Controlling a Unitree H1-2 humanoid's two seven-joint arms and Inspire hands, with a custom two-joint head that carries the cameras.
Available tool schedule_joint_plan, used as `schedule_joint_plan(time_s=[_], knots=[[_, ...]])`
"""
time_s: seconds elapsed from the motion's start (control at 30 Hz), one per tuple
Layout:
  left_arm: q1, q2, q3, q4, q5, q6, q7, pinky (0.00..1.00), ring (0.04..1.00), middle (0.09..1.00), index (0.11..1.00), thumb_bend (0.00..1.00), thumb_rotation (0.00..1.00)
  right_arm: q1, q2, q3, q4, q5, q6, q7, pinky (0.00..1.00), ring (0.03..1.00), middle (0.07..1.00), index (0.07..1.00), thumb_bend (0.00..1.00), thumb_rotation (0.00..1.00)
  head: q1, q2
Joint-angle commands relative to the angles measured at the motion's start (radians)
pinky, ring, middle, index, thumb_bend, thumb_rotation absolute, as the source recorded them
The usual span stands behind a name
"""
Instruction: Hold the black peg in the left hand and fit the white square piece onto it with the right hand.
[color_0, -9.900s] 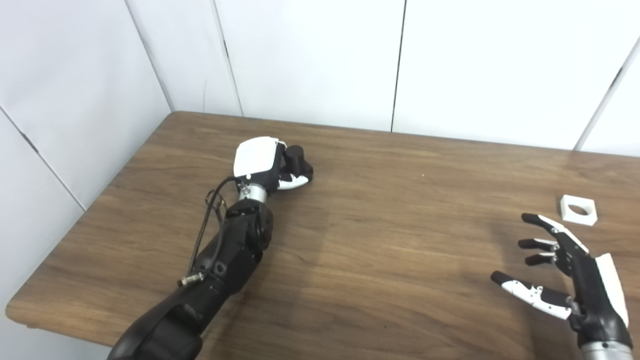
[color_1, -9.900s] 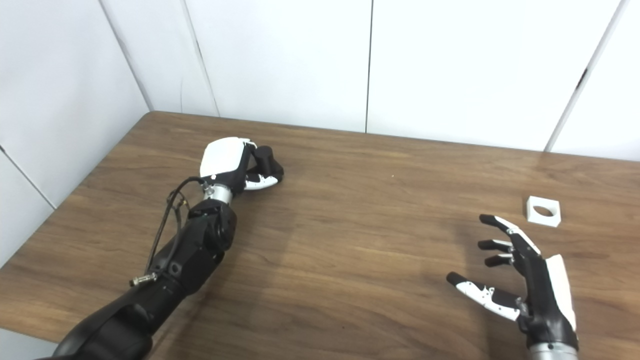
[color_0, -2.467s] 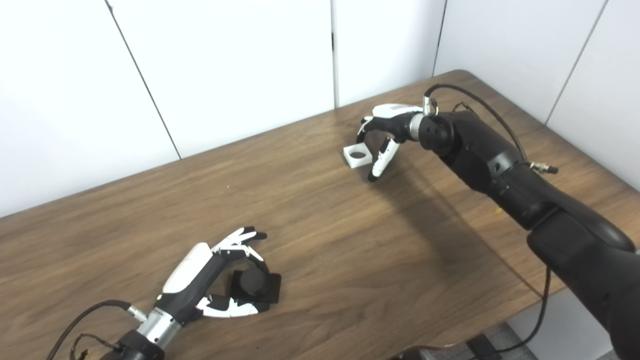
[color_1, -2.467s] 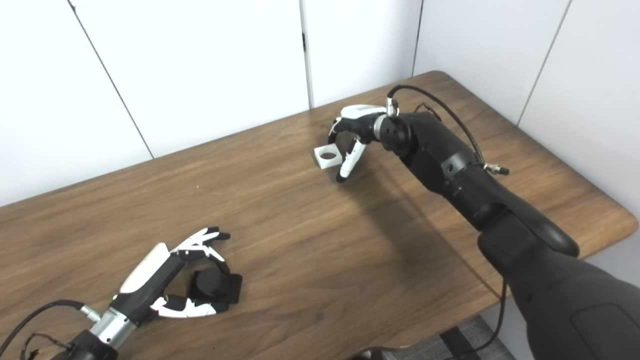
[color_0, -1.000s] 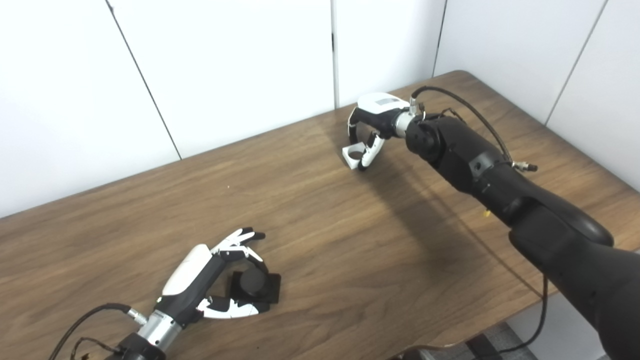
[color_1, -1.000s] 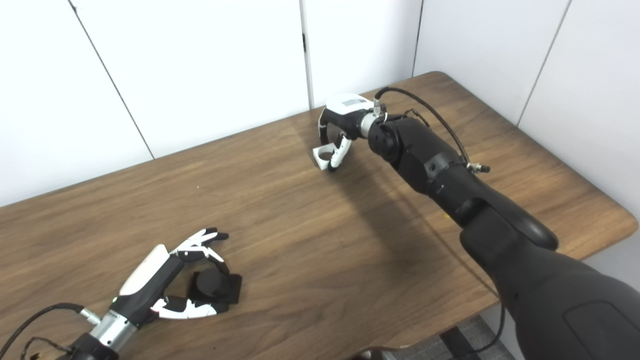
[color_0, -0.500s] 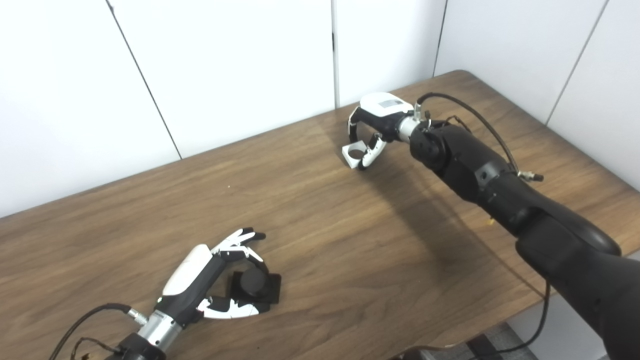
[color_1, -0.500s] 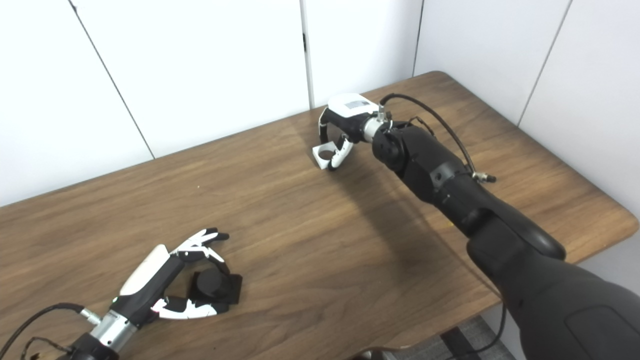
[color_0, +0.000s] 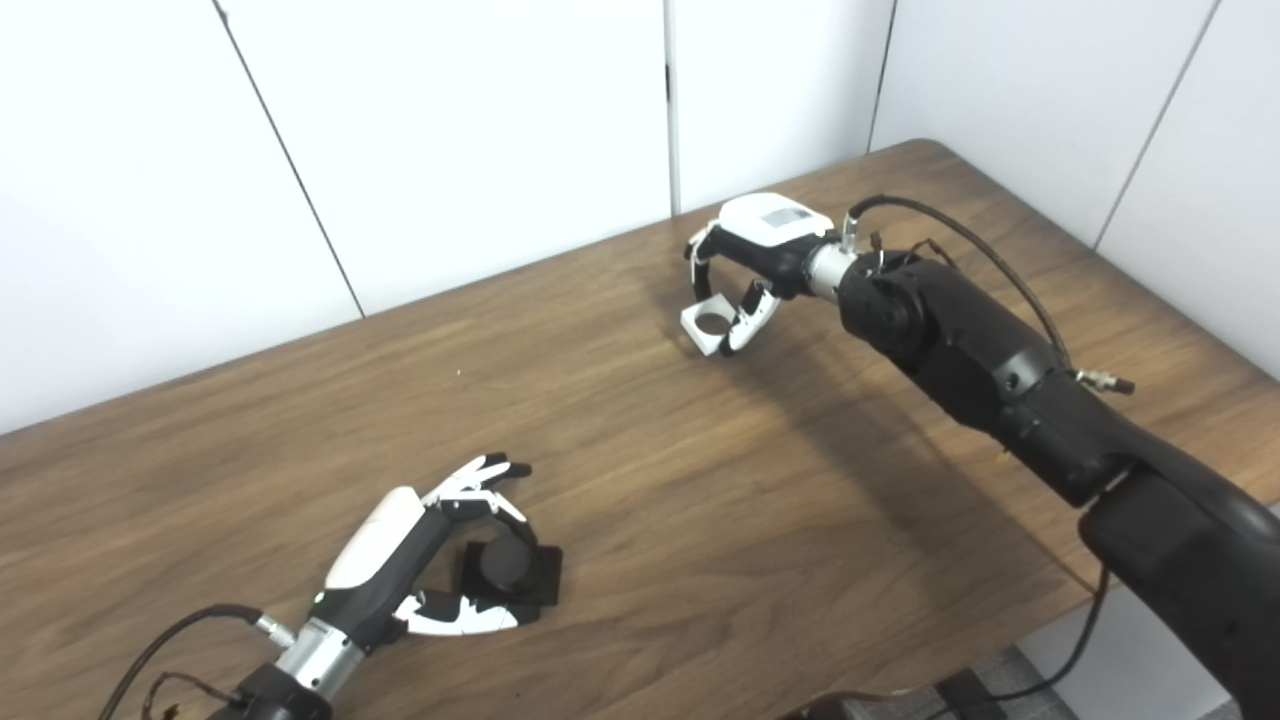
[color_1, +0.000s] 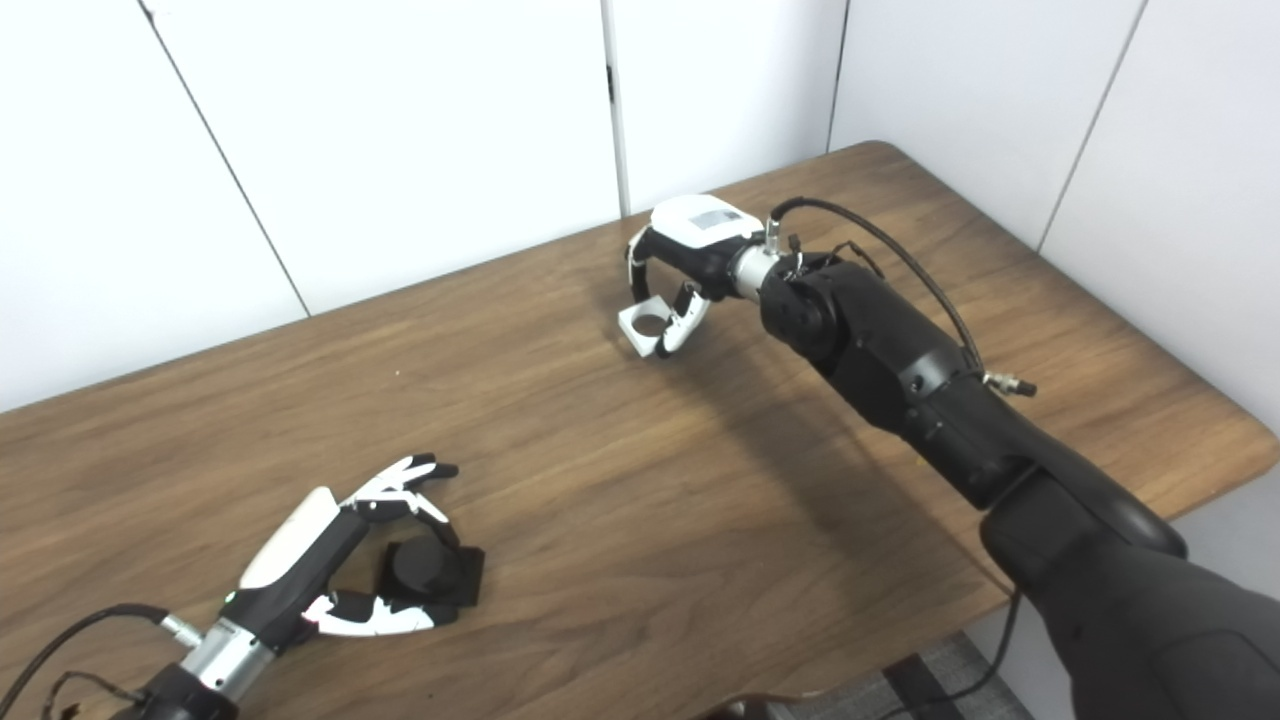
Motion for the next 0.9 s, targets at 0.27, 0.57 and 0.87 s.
schedule_joint_plan(time_s=[0.27,0.57,0.87], knots=[[0.027,-0.002,-0.035,0.047,0.107,0.064,-0.027,0.93,0.978,0.908,0.491,0.52,0.07,0.012,-0.037,-0.055,-0.03,0.036,-0.093,-0.018,0.84,0.876,0.816,0.483,0.52,0.14,0.28,0.014],[0.007,-0.045,-0.05,0.085,0.146,0.08,0.013,0.94,0.988,0.911,0.491,0.52,0.08,0.012,-0.052,-0.074,-0.013,0.042,-0.181,-0.018,0.79,0.862,0.807,0.482,0.52,0.13,0.413,0.021],[0.004,-0.049,-0.049,0.092,0.143,0.084,0.019,0.94,0.988,0.908,0.49,0.52,0.08,0.016,-0.044,-0.081,-0.142,0.062,-0.176,0.051,0.8,0.88,0.816,0.482,0.52,0.13,0.406,0.031]])
